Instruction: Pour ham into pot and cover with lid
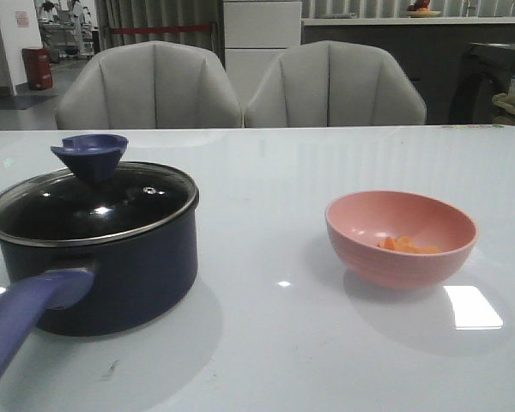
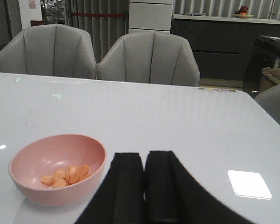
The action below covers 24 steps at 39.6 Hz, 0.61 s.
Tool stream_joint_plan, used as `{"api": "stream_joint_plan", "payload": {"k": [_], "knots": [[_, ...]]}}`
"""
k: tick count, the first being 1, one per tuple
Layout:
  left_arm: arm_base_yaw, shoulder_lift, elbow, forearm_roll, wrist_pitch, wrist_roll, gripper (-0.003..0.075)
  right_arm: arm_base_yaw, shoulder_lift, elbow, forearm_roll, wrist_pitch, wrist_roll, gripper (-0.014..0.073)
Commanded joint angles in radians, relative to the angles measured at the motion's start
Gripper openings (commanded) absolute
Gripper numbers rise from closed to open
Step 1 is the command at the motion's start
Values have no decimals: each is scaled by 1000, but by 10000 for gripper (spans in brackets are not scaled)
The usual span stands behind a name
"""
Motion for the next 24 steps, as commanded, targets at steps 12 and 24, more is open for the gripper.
{"api": "stream_joint_plan", "payload": {"k": [12, 24], "knots": [[-226, 335, -233, -31, -7, 15, 594, -7, -20, 11, -6, -84, 0, 147], [-321, 579, -385, -29, 55, -7, 594, -7, -20, 11, -6, -84, 0, 147]]}}
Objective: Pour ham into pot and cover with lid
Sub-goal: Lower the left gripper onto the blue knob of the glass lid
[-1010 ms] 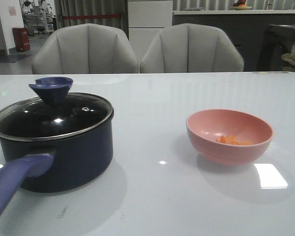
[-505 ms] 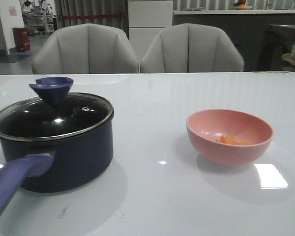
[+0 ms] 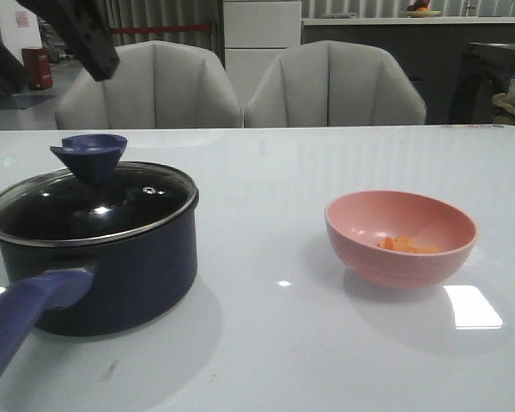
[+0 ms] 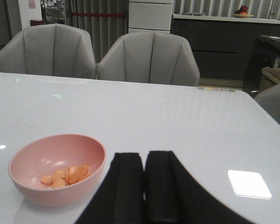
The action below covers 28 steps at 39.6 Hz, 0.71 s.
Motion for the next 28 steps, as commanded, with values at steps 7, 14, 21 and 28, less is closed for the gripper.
{"api": "stream_joint_plan", "payload": {"k": [7, 14, 21, 28], "knots": [[-10, 126, -146, 34, 48, -87, 594, -7, -20, 11, -6, -84, 0, 147], [-10, 185, -183, 102, 73, -160, 594, -7, -20, 11, -6, -84, 0, 147], [-12, 234, -195, 102, 92, -162, 594, -7, -20, 11, -6, -84, 0, 147], [-12, 269, -197, 96, 106, -162, 594, -7, -20, 11, -6, -84, 0, 147]]}}
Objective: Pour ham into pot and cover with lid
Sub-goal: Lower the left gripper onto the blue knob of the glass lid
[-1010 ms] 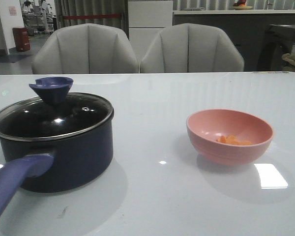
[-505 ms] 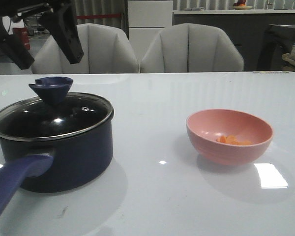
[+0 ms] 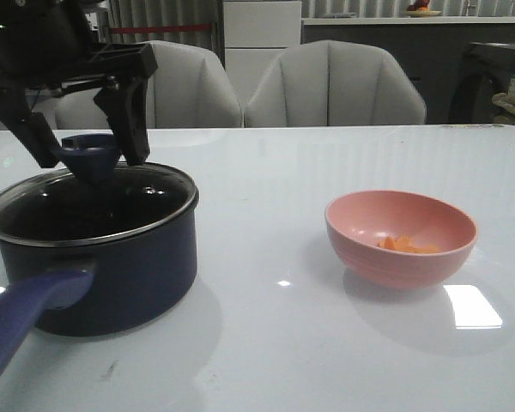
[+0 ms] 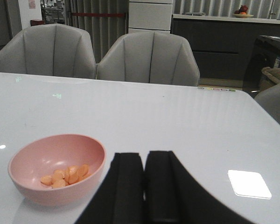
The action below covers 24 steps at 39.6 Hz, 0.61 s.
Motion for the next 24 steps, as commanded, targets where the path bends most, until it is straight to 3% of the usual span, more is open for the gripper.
{"api": "stream_joint_plan", "payload": {"k": [1, 8, 16, 24], "knots": [[-6, -19, -40, -13, 3, -11, 594, -7, -20, 11, -6, -84, 0, 147], [-6, 4, -78, -13, 49, -11, 559, -7, -20, 11, -6, -84, 0, 147], [-6, 7, -94, -13, 80, -9, 346, -7, -20, 11, -6, -84, 0, 147], [-6, 7, -94, -13, 88, -7, 212, -7, -20, 11, -6, -84, 0, 147]]}}
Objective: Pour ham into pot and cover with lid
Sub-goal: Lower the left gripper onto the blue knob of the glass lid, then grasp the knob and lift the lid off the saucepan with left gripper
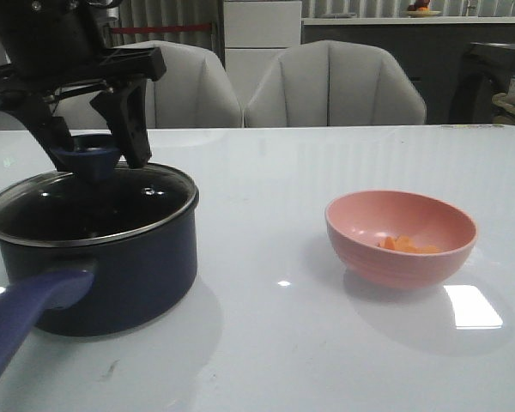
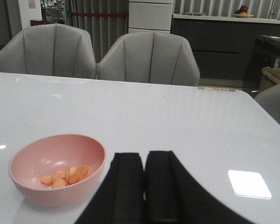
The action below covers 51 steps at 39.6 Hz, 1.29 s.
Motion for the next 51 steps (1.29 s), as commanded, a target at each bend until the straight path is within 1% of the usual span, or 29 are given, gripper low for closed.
{"api": "stream_joint_plan", "payload": {"k": [1, 5, 20, 35, 40, 45, 49, 51], "knots": [[-4, -38, -27, -1, 24, 0, 200, -7, -20, 11, -6, -84, 0, 147], [-4, -38, -27, -1, 24, 2, 185, -7, -20, 11, -6, -84, 0, 147], [-4, -46, -68, -1, 22, 2, 185, -7, -20, 11, -6, -84, 0, 147], [7, -98, -68, 6, 14, 27, 185, -7, -20, 11, -6, -84, 0, 147], [39, -121, -68, 6, 14, 29, 185, -7, -20, 11, -6, -84, 0, 147], [83, -148, -68, 11, 38, 62, 185, -7, -20, 11, -6, -84, 0, 147], [146, -175, -66, 23, 57, 80, 185, -7, -20, 11, -6, -84, 0, 147], [179, -188, -64, 23, 68, 112, 185, -7, -20, 11, -6, -84, 0, 147]]}}
